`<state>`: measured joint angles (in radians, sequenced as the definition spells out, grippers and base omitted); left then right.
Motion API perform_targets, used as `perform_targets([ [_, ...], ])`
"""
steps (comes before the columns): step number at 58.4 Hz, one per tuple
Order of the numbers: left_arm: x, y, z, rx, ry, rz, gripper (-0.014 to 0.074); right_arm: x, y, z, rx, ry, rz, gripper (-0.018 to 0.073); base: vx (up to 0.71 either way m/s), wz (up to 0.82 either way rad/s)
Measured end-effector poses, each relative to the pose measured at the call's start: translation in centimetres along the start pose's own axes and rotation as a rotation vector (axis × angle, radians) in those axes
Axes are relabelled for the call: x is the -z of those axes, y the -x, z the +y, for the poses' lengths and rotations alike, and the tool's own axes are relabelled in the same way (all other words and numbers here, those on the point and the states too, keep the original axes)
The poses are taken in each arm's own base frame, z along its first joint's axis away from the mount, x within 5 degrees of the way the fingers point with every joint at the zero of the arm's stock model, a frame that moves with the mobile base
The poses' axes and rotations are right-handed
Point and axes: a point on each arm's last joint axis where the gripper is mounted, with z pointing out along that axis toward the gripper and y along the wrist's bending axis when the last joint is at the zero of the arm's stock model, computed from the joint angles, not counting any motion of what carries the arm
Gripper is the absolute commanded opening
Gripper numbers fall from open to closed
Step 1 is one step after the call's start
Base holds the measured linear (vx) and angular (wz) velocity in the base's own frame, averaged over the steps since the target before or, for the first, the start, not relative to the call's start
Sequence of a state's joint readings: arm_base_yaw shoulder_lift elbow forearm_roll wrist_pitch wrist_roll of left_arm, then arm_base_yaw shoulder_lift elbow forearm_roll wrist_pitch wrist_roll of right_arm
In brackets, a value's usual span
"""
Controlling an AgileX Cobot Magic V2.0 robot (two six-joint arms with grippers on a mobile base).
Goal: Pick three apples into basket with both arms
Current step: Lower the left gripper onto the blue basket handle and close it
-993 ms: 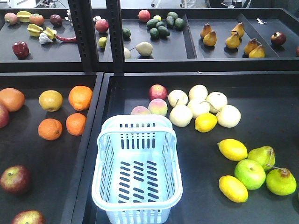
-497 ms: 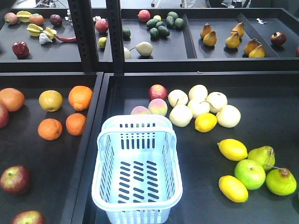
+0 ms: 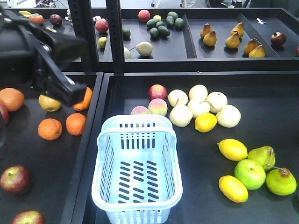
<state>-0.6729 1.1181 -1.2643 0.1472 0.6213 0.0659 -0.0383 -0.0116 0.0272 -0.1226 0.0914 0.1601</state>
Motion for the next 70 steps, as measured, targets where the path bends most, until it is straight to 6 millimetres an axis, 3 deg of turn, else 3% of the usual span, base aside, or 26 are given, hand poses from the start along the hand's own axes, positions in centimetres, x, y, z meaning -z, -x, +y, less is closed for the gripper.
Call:
perform_targets([
  [14, 0.4, 3.9, 0.1, -0.104, -0.066, -0.033, -0.0005, 0.0, 0.0, 0.0, 0.0, 0.0, 0.0, -0.0005, 0.0, 0.0],
  [21, 0.2, 4.6, 0.2, -0.109, -0.064, -0.043, 0.0036, 0.0, 0.0, 0.0, 0.0, 0.0, 0.0, -0.0005, 0.0, 0.0],
  [28, -0.6, 4.3, 0.0, -0.11, -0.074, -0.006, 0.0152, 0.0, 0.0, 0.0, 0.0, 0.0, 0.0, -0.0005, 0.0, 0.0],
  [41, -2.2, 3.6, -0.2, -0.114, -0.09, 0.061, 0.0494, 0.0, 0.0, 0.0, 0.0, 0.0, 0.0, -0.0005, 0.0, 0.0],
  [46, -3.3, 3.0, -0.4, -0.116, -0.102, 0.113, 0.0591, 0.0, 0.0, 0.0, 0.0, 0.0, 0.0, -0.0005, 0.0, 0.0],
  [51, -4.8, 2.3, -0.7, -0.119, -0.118, 0.178, 0.0627, 0.0, 0.0, 0.0, 0.0, 0.0, 0.0, -0.0005, 0.0, 0.0],
  [70, -12.4, -1.6, -2.1, -0.259, -0.199, 0.397, 0.0575, 0.0, 0.0, 0.0, 0.0, 0.0, 0.0, -0.0005, 0.0, 0.0],
])
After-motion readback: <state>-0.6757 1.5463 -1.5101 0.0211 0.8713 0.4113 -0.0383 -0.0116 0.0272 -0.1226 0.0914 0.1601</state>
